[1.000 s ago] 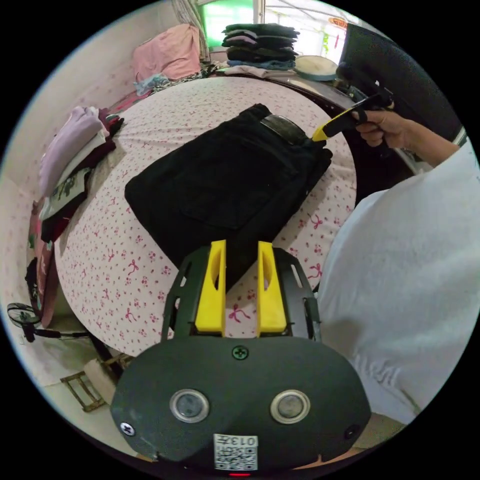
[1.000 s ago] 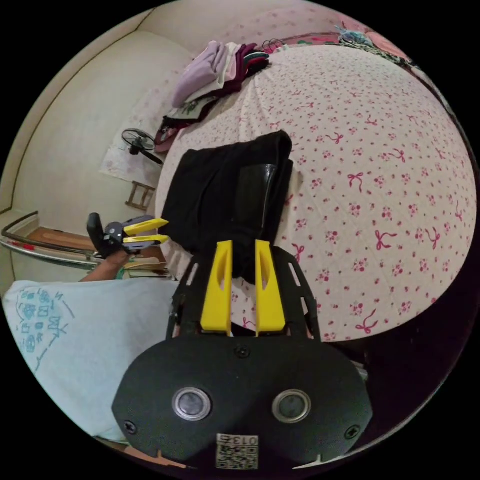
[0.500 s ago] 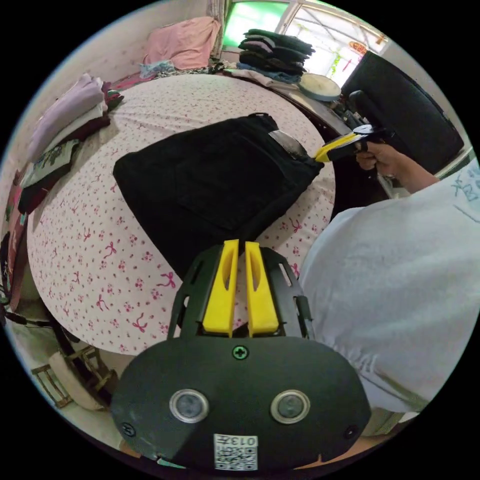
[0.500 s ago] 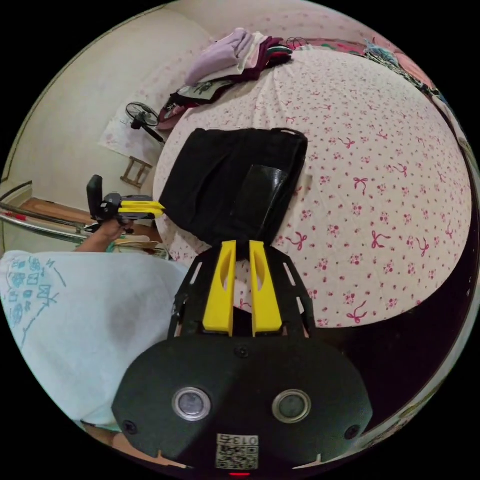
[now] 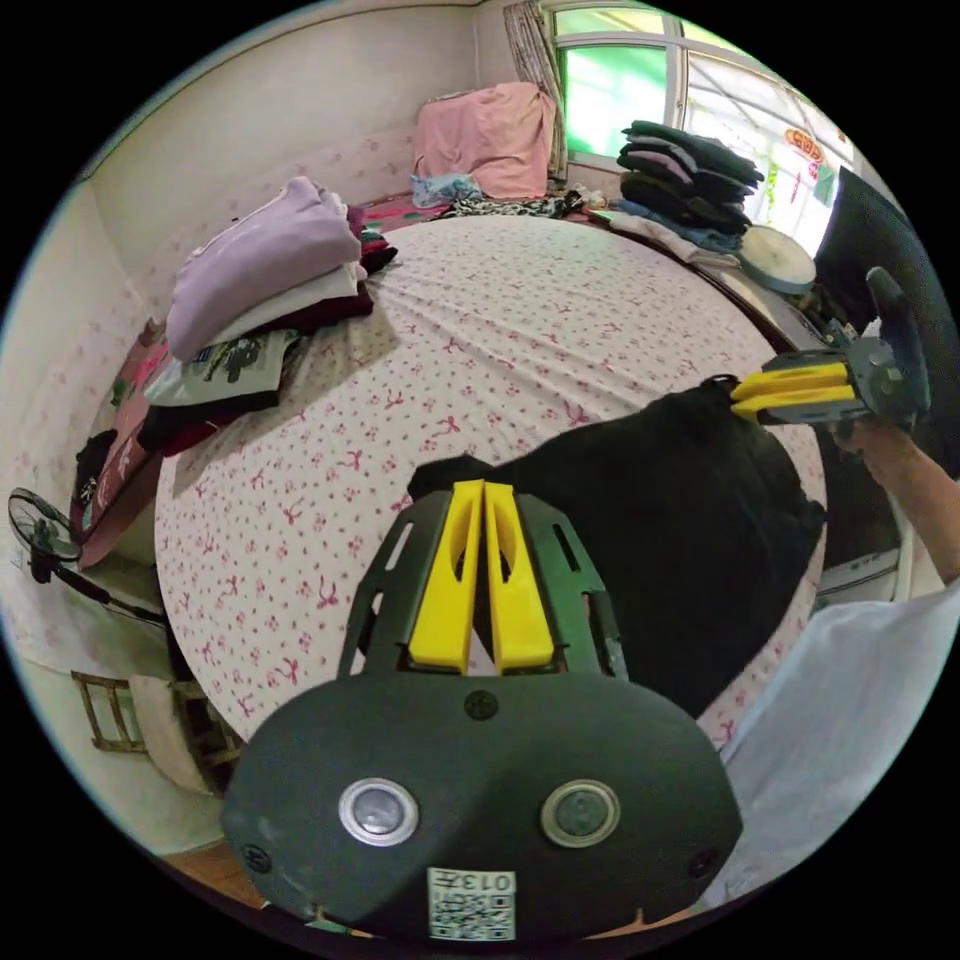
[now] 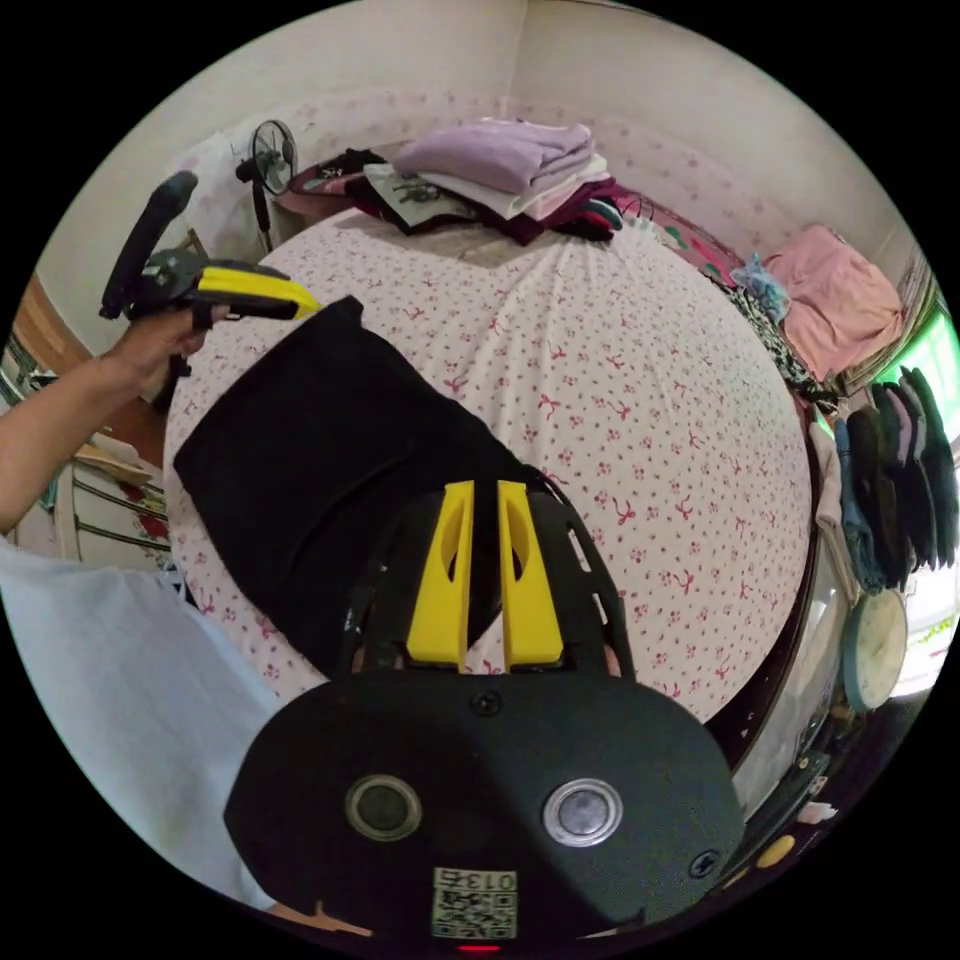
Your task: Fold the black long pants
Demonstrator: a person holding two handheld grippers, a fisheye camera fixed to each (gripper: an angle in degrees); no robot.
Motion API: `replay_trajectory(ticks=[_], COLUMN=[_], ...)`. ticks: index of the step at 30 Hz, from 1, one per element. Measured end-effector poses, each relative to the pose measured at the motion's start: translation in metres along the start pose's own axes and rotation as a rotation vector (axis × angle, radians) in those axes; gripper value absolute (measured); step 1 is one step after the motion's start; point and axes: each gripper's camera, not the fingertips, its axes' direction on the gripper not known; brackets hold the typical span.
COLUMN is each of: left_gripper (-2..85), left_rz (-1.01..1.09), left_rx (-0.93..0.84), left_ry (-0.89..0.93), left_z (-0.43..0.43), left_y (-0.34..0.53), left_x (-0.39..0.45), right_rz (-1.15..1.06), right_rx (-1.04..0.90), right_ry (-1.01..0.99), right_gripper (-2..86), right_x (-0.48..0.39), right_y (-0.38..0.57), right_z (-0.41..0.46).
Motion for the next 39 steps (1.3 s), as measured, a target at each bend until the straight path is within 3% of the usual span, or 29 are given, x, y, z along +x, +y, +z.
replay_trajectory(ticks=[3,5,10,14,19,26,29,31,34,39], left_gripper=[-0.4,-0.4,-0.4,-0.3,-0.4,-0.4,-0.4,-0.3,0.0,0.1], left_rz=[0.021,0.021,-0.092,-0.084,0.012,-0.074,-0.170,-0.221,-0.170,-0.127], left_rx=[-0.097,-0.162,-0.115,0.010,-0.135,-0.120,-0.083,-0.024,-0.033,-0.103], left_ry=[0.003,0.069,0.143,0.054,0.099,0.104,0.014,0.076,0.124,-0.012], left_z=[0.038,0.058,0.053,0.020,0.052,0.041,0.005,-0.024,-0.038,-0.020], left_y=[-0.022,-0.022,-0.014,-0.015,-0.025,-0.024,-0.003,0.023,0.045,0.064], left_x=[-0.006,-0.014,-0.030,-0.028,-0.028,-0.037,-0.048,-0.050,-0.020,0.014], right_rz=[-0.011,-0.022,-0.020,0.046,0.032,0.037,0.095,0.094,0.037,-0.186], right_rx=[-0.110,-0.073,-0.059,-0.063,-0.063,-0.094,-0.084,-0.005,0.074,0.076], right_ry=[0.041,0.050,0.059,0.010,0.064,-0.007,-0.029,-0.014,-0.069,-0.038], right_gripper=[1.1,0.6,0.2,0.1,0.1,0.0,-0.1,-0.2,-0.2,-0.1], right_x=[-0.009,-0.016,-0.030,-0.029,-0.040,-0.034,-0.025,-0.027,-0.043,-0.095], right_y=[-0.007,0.002,0.000,-0.004,-0.005,-0.006,-0.004,0.000,-0.004,-0.015], right_z=[0.029,0.038,0.036,0.025,0.026,0.036,0.024,0.010,-0.002,0.012])
